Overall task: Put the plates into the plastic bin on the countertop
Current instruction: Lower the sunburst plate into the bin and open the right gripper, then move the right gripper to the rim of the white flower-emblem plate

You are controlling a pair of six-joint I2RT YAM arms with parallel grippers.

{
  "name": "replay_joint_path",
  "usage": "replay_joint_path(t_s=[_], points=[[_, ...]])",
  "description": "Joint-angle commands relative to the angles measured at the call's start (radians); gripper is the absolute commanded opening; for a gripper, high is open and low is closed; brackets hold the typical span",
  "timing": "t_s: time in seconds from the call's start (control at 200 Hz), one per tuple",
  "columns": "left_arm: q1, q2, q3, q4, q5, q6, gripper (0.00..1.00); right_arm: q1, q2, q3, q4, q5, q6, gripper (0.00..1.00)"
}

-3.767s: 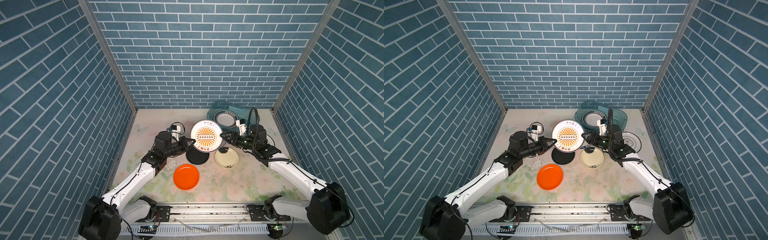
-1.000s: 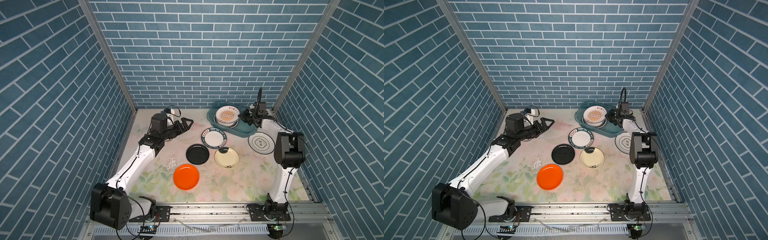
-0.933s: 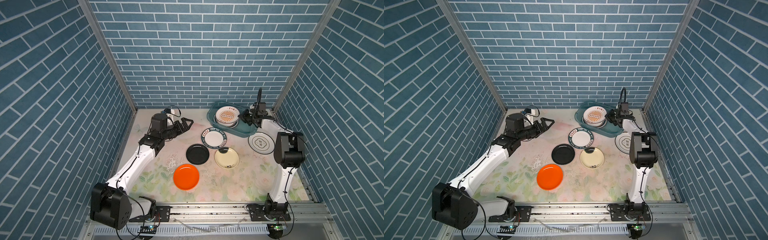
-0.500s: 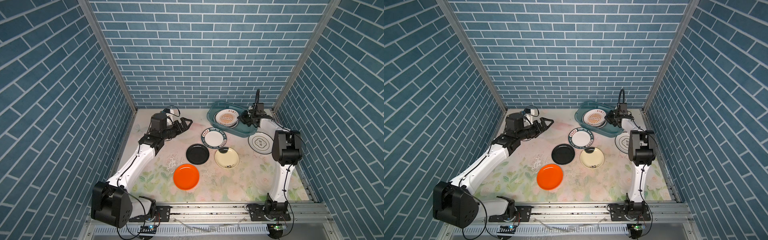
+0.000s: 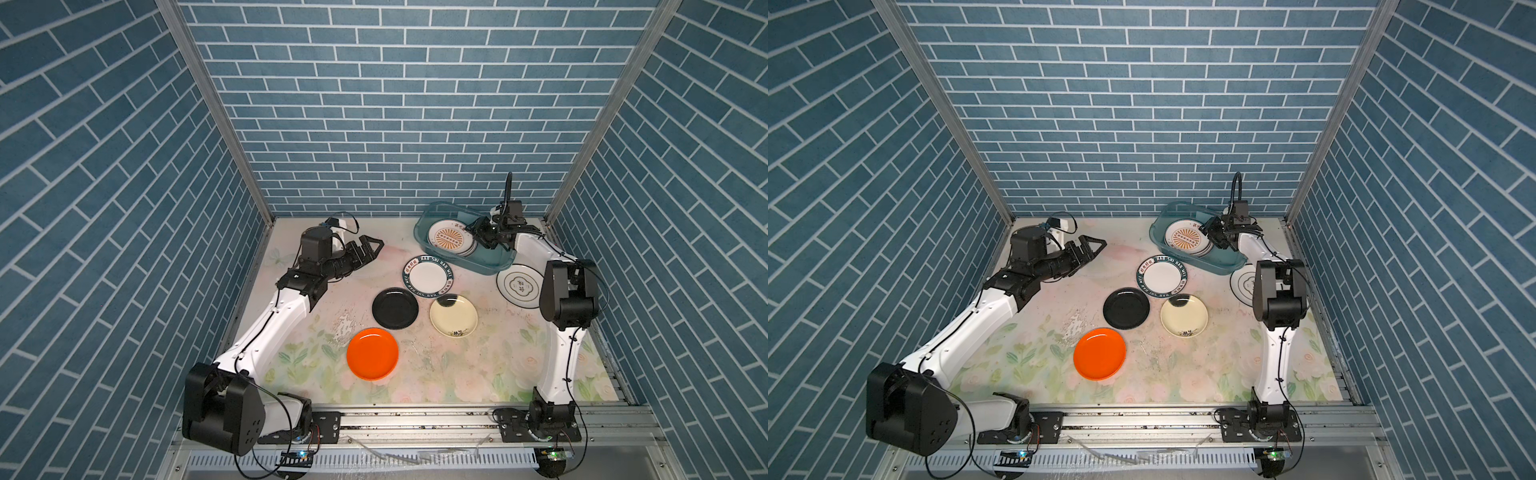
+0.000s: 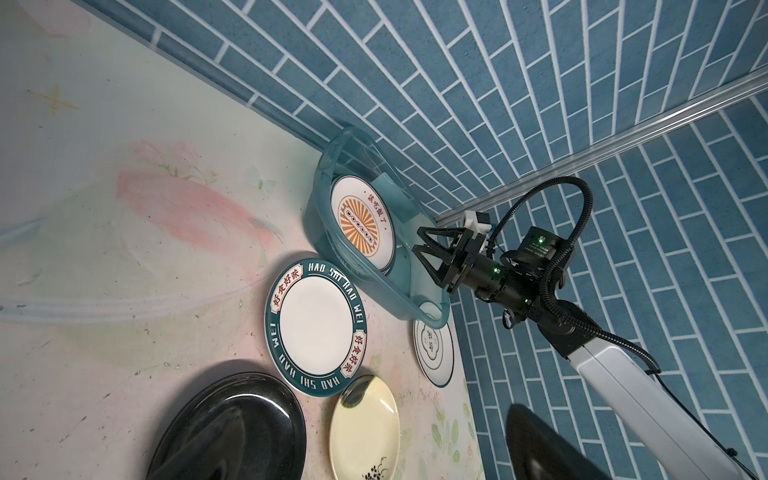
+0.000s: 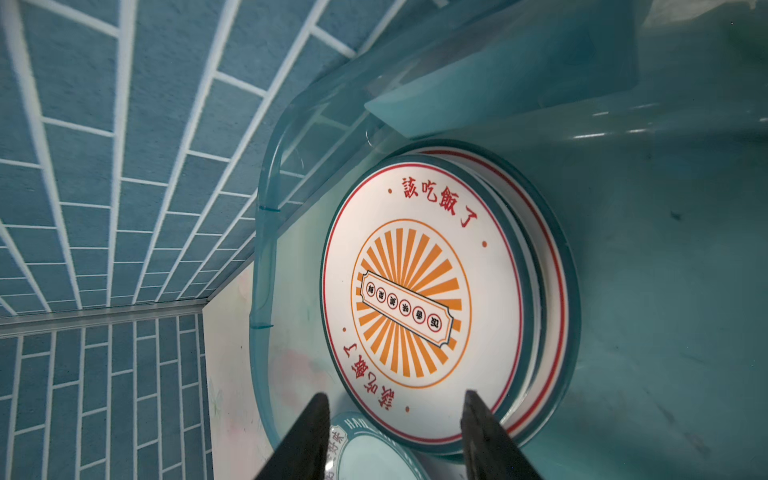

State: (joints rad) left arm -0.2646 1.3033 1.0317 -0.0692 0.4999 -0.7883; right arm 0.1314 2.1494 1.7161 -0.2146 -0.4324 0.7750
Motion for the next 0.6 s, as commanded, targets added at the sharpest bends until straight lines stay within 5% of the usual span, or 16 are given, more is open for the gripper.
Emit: replay_joint_path(t_s=[0.0, 0.265, 0.595], points=[[0.01, -0.01, -0.016, 0.012, 0.016, 0.015, 0.99, 0.002, 0.005, 0.033, -0.051, -0.011, -0.047, 0.53], [0.016, -0.02, -0.03, 0.026, 0.017, 0.02, 1.0, -0.027, -0.165, -0.025, -0.162, 0.042, -0.111, 0.57], [0.017, -0.014, -0.045, 0.121, 0.032, 0.015, 0.99, -0.135, -0.56, -0.379, -0.164, 0.101, -0.084, 0.8]])
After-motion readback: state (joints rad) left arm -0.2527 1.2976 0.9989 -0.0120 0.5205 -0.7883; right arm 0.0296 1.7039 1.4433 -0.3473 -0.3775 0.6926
